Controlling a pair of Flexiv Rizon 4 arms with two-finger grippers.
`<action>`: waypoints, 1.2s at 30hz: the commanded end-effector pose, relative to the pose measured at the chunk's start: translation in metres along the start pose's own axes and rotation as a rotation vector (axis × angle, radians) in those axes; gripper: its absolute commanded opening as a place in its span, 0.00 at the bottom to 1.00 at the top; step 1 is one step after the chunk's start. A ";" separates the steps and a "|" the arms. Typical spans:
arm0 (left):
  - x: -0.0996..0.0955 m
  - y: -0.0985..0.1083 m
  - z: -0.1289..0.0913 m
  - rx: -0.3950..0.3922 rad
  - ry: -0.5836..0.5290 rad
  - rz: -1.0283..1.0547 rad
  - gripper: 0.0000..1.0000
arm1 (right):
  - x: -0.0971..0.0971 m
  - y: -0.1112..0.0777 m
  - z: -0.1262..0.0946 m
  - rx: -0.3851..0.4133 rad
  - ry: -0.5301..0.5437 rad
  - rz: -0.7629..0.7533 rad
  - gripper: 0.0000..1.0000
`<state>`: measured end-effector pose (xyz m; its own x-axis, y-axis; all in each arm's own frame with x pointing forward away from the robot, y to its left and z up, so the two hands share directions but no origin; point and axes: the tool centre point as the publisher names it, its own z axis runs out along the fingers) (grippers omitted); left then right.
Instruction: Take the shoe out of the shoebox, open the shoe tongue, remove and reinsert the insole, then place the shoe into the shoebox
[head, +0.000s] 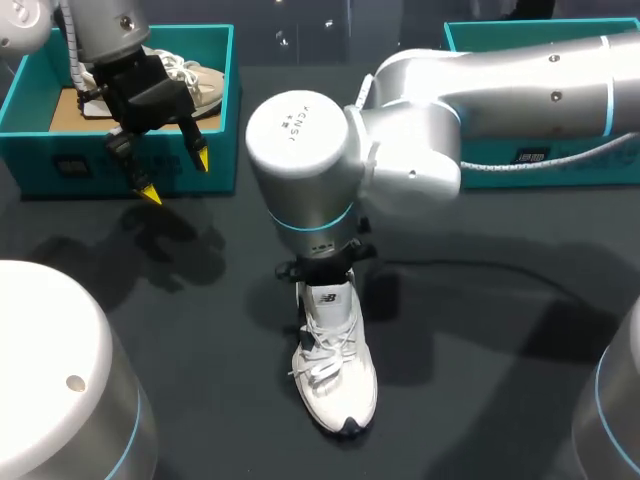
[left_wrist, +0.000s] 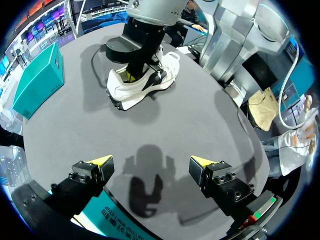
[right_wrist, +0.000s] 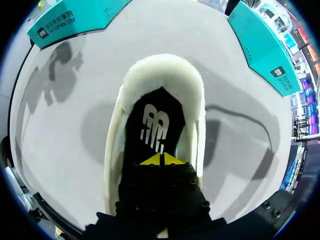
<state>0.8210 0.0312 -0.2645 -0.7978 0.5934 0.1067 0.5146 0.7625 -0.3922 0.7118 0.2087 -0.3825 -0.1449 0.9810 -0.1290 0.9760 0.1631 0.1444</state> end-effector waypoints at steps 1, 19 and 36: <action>0.000 0.000 0.000 -0.002 0.001 0.001 1.00 | -0.008 0.008 -0.017 0.007 0.018 -0.012 0.00; 0.000 0.000 0.000 -0.002 0.001 0.001 1.00 | 0.003 0.048 -0.003 -0.068 0.064 -0.094 0.00; 0.000 0.000 0.000 -0.002 0.001 0.001 1.00 | 0.027 0.001 0.056 0.092 0.127 0.030 0.00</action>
<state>0.8210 0.0312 -0.2645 -0.7979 0.5933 0.1067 0.5146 0.7625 -0.3922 0.7321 0.2268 -0.4031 -0.1361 0.9907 -0.0081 0.9889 0.1363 0.0595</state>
